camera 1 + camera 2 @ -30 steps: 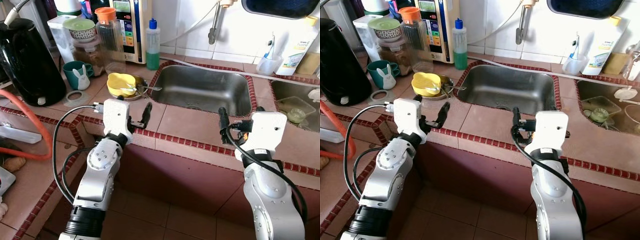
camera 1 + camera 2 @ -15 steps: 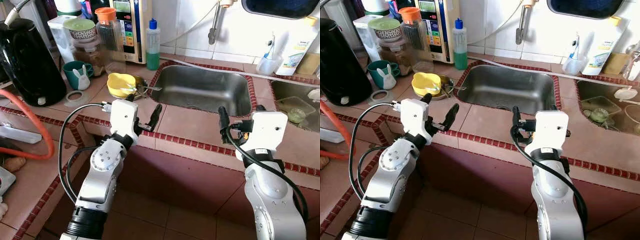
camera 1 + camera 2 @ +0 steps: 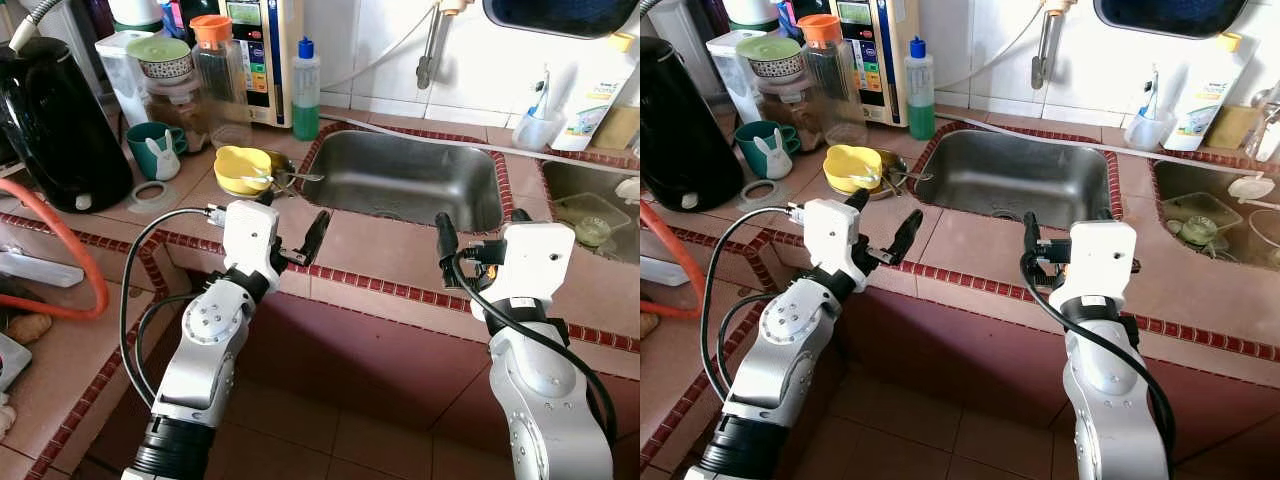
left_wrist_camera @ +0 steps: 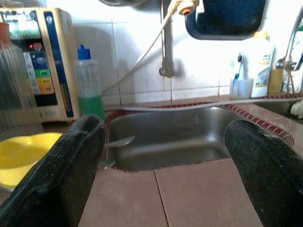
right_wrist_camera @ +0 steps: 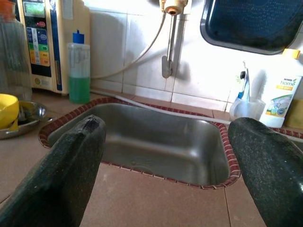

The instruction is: Kitchen organization

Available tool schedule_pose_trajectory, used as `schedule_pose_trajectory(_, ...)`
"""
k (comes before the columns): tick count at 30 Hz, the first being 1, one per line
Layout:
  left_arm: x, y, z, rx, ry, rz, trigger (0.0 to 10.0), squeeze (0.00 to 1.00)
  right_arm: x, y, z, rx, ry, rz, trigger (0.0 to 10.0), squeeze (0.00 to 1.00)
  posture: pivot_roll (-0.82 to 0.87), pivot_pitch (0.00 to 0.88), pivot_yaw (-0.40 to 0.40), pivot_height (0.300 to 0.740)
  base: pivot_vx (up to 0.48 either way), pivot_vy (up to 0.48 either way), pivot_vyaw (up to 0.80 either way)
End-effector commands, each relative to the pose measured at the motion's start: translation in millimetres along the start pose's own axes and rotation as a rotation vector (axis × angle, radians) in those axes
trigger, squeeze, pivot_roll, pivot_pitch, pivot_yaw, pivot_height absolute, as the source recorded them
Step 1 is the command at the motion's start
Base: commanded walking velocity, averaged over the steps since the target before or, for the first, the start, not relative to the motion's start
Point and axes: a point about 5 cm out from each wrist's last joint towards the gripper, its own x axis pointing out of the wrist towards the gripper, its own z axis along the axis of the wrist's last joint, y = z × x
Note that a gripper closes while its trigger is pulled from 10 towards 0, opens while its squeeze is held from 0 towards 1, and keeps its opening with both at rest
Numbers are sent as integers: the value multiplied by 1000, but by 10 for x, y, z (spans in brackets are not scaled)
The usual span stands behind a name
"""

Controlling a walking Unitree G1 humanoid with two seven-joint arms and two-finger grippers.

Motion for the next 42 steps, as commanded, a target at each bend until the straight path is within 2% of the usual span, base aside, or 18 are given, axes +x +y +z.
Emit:
schedule_pose_trajectory(1,6,-33,52,0,-25,-25,10000,0,-10,-32,65,-4,-31,-13,10000,0,30,0,1,740,277,0,0)
schedule_pose_trajectory(11,10,-51,31,2,-12,-29,10000,0,-12,-21,48,5,-24,-11,10000,0,28,0,3,740,290,0,0)
schedule_pose_trajectory(21,-41,-59,-78,7,23,-16,10000,0,-25,-2,11,5,-13,-6,10000,0,29,3,4,740,0,0,0)
schedule_pose_trajectory(34,-28,-40,-65,6,18,-2,10000,0,-16,4,-1,14,-5,-11,10000,0,33,5,6,740,0,0,0)
schedule_pose_trajectory(40,-37,-11,-93,-1,46,8,10000,0,-9,6,-10,16,0,-11,10000,0,40,6,-4,740,0,0,-800)
schedule_pose_trajectory(42,-39,26,-127,11,88,54,10000,0,-4,4,-15,14,3,-7,10000,0,44,6,-11,740,0,0,-800)
